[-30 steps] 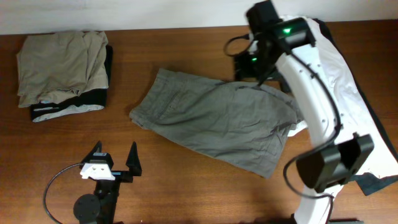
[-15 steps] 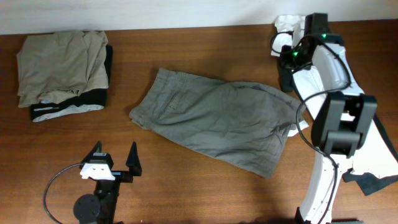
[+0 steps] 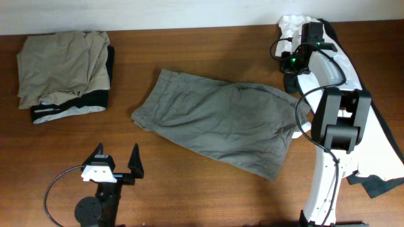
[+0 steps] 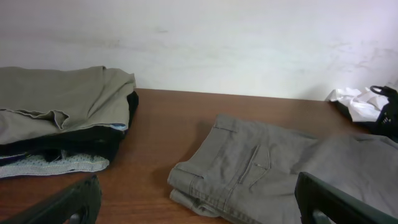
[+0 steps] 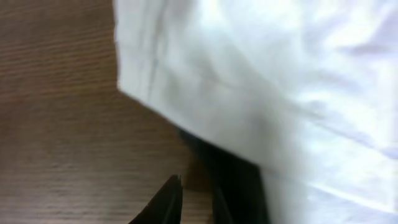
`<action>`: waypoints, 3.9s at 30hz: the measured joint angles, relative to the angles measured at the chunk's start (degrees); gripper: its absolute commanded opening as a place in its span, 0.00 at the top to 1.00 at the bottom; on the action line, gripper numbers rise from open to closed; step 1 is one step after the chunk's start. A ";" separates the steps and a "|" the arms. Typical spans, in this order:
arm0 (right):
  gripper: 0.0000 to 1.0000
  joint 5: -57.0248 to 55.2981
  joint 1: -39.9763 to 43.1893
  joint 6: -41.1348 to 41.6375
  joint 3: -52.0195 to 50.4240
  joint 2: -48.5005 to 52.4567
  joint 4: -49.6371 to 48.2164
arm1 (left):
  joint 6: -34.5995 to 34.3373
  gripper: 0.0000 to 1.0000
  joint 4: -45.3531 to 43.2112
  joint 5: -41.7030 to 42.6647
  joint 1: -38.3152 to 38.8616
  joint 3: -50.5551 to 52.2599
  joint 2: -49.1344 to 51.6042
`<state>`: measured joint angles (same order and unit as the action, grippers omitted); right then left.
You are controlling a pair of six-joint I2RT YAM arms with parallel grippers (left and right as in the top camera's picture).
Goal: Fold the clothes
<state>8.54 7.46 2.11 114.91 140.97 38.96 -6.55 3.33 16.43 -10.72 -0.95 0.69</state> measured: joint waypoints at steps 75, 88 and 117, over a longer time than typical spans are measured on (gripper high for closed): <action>0.01 -9.20 -10.25 17.40 -0.90 -23.56 49.29 | 7.26 0.01 24.11 29.70 7.26 -68.70 90.29; 0.96 4.09 -9.90 11.34 -25.29 -23.54 36.98 | 11.04 0.99 23.06 -10.78 26.21 -69.55 94.14; 0.96 9.66 -8.70 14.64 -45.88 -26.77 21.86 | -0.33 0.99 31.34 -18.21 21.75 -72.70 114.01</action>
<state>18.20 -1.23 16.75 69.04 114.19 60.82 -6.87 34.68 -1.78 11.03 -73.65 114.69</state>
